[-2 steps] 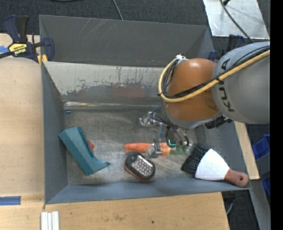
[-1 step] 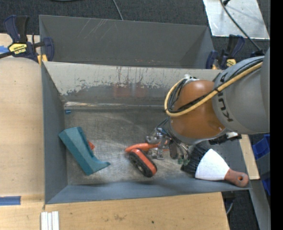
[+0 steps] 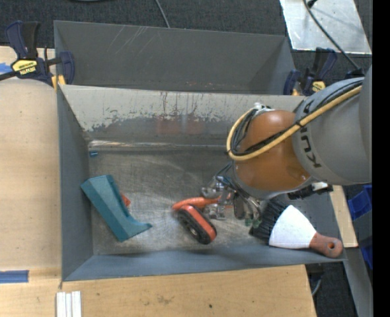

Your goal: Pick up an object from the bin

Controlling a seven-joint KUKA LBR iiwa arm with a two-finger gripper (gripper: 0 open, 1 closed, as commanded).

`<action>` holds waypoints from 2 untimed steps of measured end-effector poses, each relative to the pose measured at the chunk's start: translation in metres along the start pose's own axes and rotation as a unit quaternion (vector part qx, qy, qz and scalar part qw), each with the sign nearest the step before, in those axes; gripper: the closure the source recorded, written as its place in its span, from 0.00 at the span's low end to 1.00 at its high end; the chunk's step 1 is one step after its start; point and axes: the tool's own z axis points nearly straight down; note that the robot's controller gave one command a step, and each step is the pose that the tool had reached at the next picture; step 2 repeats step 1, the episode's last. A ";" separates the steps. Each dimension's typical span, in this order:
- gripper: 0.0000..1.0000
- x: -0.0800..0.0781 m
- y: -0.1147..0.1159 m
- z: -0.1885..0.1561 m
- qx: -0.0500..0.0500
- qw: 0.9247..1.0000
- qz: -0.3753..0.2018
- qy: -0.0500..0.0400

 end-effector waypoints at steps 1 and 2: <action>1.00 -0.003 0.022 -0.193 0.000 0.998 -0.065 0.019; 1.00 -0.003 0.022 -0.193 0.000 0.998 -0.065 0.019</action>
Offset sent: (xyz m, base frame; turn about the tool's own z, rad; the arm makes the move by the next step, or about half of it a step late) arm 0.0000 0.0000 0.0000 0.0000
